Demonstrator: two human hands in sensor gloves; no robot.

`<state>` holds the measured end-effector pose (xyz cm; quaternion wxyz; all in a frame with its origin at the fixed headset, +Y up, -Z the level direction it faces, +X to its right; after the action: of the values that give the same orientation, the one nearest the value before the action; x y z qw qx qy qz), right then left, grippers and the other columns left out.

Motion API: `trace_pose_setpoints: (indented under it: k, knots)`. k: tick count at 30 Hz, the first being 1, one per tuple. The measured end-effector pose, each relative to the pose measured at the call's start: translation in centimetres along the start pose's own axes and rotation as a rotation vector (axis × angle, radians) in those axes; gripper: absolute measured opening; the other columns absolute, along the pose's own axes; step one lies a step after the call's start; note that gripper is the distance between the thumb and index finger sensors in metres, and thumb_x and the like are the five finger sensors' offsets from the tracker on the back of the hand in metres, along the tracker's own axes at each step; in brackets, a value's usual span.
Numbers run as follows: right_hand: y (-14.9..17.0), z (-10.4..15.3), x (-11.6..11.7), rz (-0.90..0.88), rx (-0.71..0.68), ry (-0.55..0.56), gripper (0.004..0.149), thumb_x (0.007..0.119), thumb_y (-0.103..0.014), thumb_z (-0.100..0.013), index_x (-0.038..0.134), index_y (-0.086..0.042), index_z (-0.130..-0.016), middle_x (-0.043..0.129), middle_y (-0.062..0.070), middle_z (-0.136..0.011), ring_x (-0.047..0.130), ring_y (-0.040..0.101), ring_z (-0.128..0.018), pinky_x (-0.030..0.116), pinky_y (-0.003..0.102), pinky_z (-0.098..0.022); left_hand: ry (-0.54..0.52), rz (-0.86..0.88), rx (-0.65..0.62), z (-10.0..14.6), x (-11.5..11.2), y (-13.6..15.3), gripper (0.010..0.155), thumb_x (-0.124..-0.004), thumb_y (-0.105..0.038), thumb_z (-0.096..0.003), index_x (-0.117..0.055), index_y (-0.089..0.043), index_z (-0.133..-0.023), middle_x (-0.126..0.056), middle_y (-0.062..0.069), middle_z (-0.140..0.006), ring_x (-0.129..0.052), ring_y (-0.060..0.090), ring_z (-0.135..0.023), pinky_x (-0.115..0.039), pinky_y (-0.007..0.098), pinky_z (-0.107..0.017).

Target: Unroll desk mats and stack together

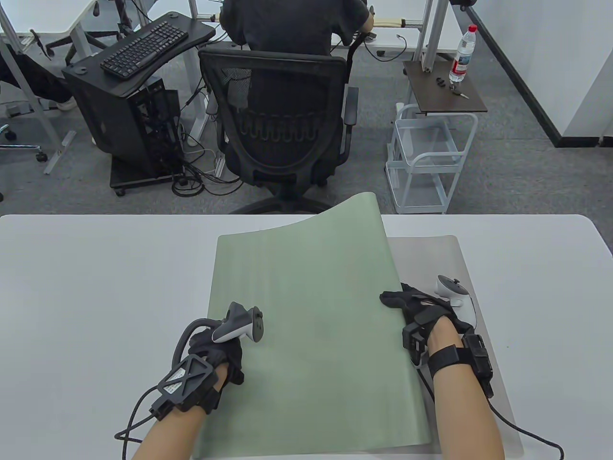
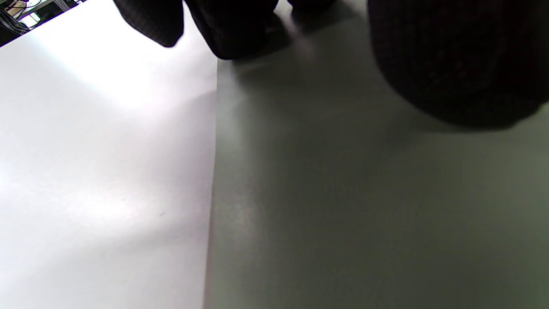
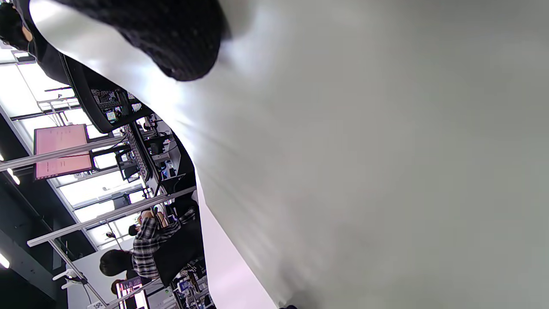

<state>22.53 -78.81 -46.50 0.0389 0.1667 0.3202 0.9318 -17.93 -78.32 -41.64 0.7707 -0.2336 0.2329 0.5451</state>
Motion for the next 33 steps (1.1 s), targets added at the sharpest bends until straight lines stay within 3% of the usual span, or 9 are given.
trace_pose_setpoints:
  k: [4, 11, 21, 24, 27, 30, 33]
  knots:
    - [0.0, 0.1, 0.0, -0.003, 0.002, -0.015, 0.048, 0.075, -0.032, -0.058, 0.043, -0.021, -0.093, 0.075, 0.011, -0.097, 0.093, 0.037, -0.084, 0.077, 0.055, -0.063, 0.004, -0.003, 0.005, 0.0, 0.0, 0.0, 0.092, -0.088, -0.051, -0.0217, -0.044, -0.02, -0.097, -0.041, 0.018, -0.111, -0.069, 0.036, -0.093, -0.057, 0.059, -0.069]
    - [0.1, 0.8, -0.9, 0.015, 0.015, 0.013, 0.074, 0.074, -0.034, -0.059, 0.017, -0.018, -0.102, 0.067, 0.007, -0.099, 0.09, 0.032, -0.08, 0.074, 0.053, -0.064, 0.005, -0.004, 0.006, 0.0, 0.0, -0.1, 0.092, -0.088, -0.051, -0.0217, -0.044, -0.02, -0.097, -0.041, 0.018, -0.111, -0.068, 0.036, -0.093, -0.058, 0.059, -0.069]
    - [0.3, 1.7, -3.1, -0.033, 0.018, 0.088, 0.08, 0.075, -0.041, -0.058, 0.02, -0.008, -0.105, 0.058, 0.011, -0.1, 0.081, 0.033, -0.079, 0.071, 0.05, -0.063, 0.008, -0.005, 0.008, 0.0, 0.0, -0.1, 0.092, -0.088, -0.051, -0.0217, -0.044, -0.019, -0.097, -0.041, 0.018, -0.111, -0.068, 0.036, -0.093, -0.057, 0.059, -0.069]
    - [0.5, 1.9, -3.6, -0.042, 0.026, 0.124, 0.082, 0.082, -0.042, -0.055, 0.026, -0.007, -0.103, 0.062, 0.008, -0.096, 0.085, 0.03, -0.075, 0.077, 0.046, -0.06, 0.007, -0.006, 0.007, 0.0, 0.0, -0.1, 0.092, -0.088, -0.051, -0.0217, -0.044, -0.019, -0.097, -0.041, 0.018, -0.111, -0.069, 0.036, -0.093, -0.058, 0.06, -0.069]
    - [0.4, 2.1, -4.1, -0.052, 0.033, 0.162, 0.074, 0.086, -0.041, -0.052, 0.037, -0.012, -0.099, 0.066, 0.006, -0.092, 0.088, 0.028, -0.072, 0.08, 0.044, -0.058, 0.009, -0.008, 0.009, 0.0, 0.0, -0.1, 0.092, -0.088, -0.051, -0.0217, -0.044, -0.019, -0.097, -0.041, 0.018, -0.111, -0.069, 0.036, -0.093, -0.058, 0.06, -0.069]
    - [0.1, 2.2, -4.5, -0.023, 0.036, 0.181, 0.05, 0.085, -0.037, -0.054, 0.053, -0.022, -0.091, 0.068, 0.002, -0.09, 0.089, 0.025, -0.071, 0.081, 0.042, -0.057, 0.011, -0.014, 0.01, 0.0, 0.0, -0.2, 0.092, -0.088, -0.051, -0.0217, -0.044, -0.019, -0.097, -0.041, 0.019, -0.111, -0.07, 0.037, -0.093, -0.058, 0.06, -0.069]
    - [-0.2, 2.0, -3.9, -0.02, 0.028, 0.16, 0.04, 0.079, -0.033, -0.056, 0.056, -0.024, -0.088, 0.059, 0.012, -0.099, 0.081, 0.035, -0.081, 0.077, 0.051, -0.062, 0.014, -0.022, 0.012, 0.0, 0.1, -0.3, 0.092, -0.088, -0.051, -0.0217, -0.045, -0.019, -0.096, -0.042, 0.019, -0.111, -0.07, 0.036, -0.093, -0.058, 0.059, -0.069]
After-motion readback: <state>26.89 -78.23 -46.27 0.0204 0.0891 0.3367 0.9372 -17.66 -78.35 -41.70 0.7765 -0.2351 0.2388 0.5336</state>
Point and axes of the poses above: the tracker on the back of each hand, its own y axis roughly to the little-finger side, its own z axis roughly from the fingertips to the wrist, x = y × z, the point moved 2 cm from there along -z, roughly from the wrist to the fingertips
